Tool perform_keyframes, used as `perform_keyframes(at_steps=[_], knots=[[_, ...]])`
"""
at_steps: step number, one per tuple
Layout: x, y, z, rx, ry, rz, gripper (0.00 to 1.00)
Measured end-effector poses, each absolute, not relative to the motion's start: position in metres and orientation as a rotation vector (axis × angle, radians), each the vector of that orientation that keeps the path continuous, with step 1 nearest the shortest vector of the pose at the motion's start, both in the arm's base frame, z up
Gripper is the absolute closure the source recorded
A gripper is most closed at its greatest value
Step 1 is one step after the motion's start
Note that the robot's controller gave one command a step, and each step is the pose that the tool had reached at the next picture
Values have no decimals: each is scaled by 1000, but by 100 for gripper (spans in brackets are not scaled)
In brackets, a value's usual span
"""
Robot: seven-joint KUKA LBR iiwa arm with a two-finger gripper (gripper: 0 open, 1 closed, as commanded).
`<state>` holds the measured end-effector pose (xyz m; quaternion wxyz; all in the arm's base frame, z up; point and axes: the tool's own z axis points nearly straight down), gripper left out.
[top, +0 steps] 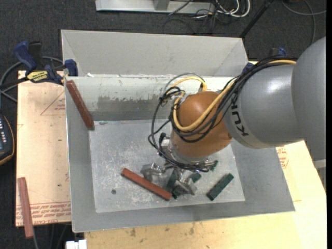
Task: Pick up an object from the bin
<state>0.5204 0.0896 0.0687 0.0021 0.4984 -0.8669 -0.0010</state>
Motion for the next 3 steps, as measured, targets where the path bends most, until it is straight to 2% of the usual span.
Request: perform_keyframes(at_steps=[1,2,3], knots=[[523,59,84,1493,-2767,-1,0],[523,60,84,1495,-2764,-3,100],[565,86,248,1457,-2798,4,100]])
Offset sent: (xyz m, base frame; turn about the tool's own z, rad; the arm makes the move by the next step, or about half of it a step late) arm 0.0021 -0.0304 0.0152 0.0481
